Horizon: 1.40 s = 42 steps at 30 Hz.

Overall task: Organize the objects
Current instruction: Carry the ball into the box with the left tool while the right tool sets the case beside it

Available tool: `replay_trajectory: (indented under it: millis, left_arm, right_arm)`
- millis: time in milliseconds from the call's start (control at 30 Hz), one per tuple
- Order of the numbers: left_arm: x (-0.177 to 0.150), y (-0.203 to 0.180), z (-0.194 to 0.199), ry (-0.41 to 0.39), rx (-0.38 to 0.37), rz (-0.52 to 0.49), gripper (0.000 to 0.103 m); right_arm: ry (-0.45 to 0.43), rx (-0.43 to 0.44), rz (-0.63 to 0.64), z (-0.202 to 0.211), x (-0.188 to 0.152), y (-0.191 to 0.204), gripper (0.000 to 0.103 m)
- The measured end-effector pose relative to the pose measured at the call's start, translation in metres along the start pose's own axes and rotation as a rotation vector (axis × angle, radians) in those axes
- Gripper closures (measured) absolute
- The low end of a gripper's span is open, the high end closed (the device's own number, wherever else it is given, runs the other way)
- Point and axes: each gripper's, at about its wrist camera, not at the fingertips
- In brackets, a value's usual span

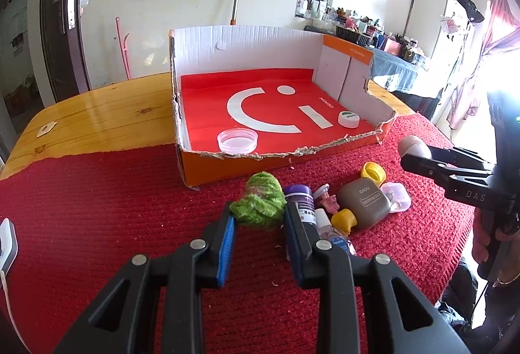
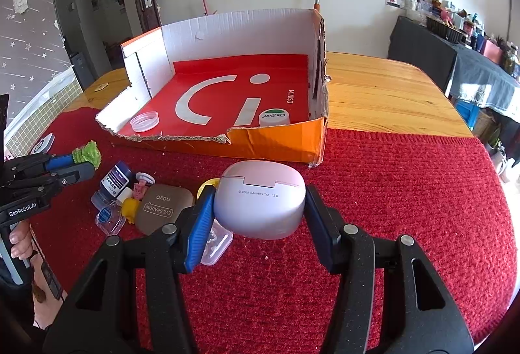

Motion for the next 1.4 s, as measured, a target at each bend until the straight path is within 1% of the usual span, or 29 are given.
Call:
replay_trajectory:
  millis: [133, 300, 500, 667, 833, 933, 1000, 1167, 1400]
  left_arm:
    - [0.005, -0.004, 0.008, -0.02, -0.004, -0.007, 0.073]
    - [0.018, -0.013, 0.019, -0.045, -0.026, -0.028, 0.073]
    - [0.032, -0.027, 0.014, -0.036, -0.066, -0.06, 0.073]
    - [0.047, -0.036, -0.004, 0.012, -0.106, -0.088, 0.073]
    - [0.063, -0.036, -0.03, 0.076, -0.11, -0.105, 0.073]
    - [0.073, -0.033, -0.044, 0.112, -0.126, -0.109, 0.073]
    - [0.079, -0.032, -0.055, 0.14, -0.129, -0.118, 0.073]
    - [0.088, -0.028, -0.077, 0.207, -0.127, -0.139, 0.073]
    - [0.091, -0.022, -0.096, 0.277, -0.13, -0.155, 0.073]
  right_arm:
    - [-0.006, 0.002, -0.007, 0.003, 0.001, 0.0, 0.051]
    - [-0.041, 0.027, -0.003, 0.017, 0.013, 0.003, 0.051]
    - [-0.071, 0.063, 0.038, 0.027, 0.031, 0.018, 0.051]
    - [-0.061, 0.098, 0.082, 0.018, 0.046, 0.028, 0.051]
    - [-0.031, 0.143, 0.117, 0.002, 0.059, 0.031, 0.051]
    - [-0.019, 0.167, 0.167, -0.008, 0.068, 0.033, 0.051]
    - [0.0, 0.174, 0.211, -0.018, 0.073, 0.036, 0.051]
    - [0.052, 0.222, 0.288, -0.044, 0.078, 0.042, 0.051]
    - [0.131, 0.241, 0.314, -0.076, 0.084, 0.04, 0.051]
Point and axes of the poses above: each gripper's, at about its wrist camera, not at the fingertips, and z roughly against the way its jaws point, y to its left, x to its top, and after that the axes turned 8 degrees about -x, right-handed
